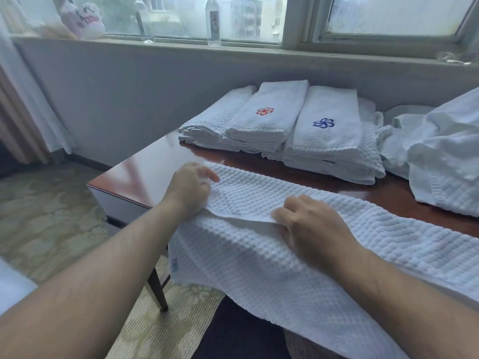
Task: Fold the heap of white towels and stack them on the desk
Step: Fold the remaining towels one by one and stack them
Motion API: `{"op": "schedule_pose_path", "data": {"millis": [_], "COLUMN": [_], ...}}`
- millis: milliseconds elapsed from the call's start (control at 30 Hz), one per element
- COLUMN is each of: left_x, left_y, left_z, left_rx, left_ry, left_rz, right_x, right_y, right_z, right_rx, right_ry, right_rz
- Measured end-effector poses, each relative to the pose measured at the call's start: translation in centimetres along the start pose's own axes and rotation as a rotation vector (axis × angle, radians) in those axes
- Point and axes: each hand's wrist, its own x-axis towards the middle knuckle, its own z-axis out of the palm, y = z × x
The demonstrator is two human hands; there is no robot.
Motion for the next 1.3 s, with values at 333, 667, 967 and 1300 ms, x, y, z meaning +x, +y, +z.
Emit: {"op": "schedule_pose_path", "data": {"millis": [333,667,967,1300], "left_x": [-7.0,-9.6,-9.9,-6.9], "left_y": [10.9,15.3,17.1,17.2], "left_z": [6.2,12.4,11.5,16.1], "left_rx": [0.267,0.301,0.070,0.471], "left_ry": [-0.393,-0.300,-0.291,-0.557], "left_rz": [0.639,0.901,0.702,0.561], "right_x": [-9.0,-17.8,-19.0,-19.2], "right_y": [4.6,9.0,11.7,17.9], "right_z": [-1.8,-1.9,-5.9,-1.4], "right_rx": [0.016,0.022,0.610,0.185], "right_ry": [0.142,0.277,-0.037,-0.417], "right_rz": [0.457,0.588,0.744,1.044]}}
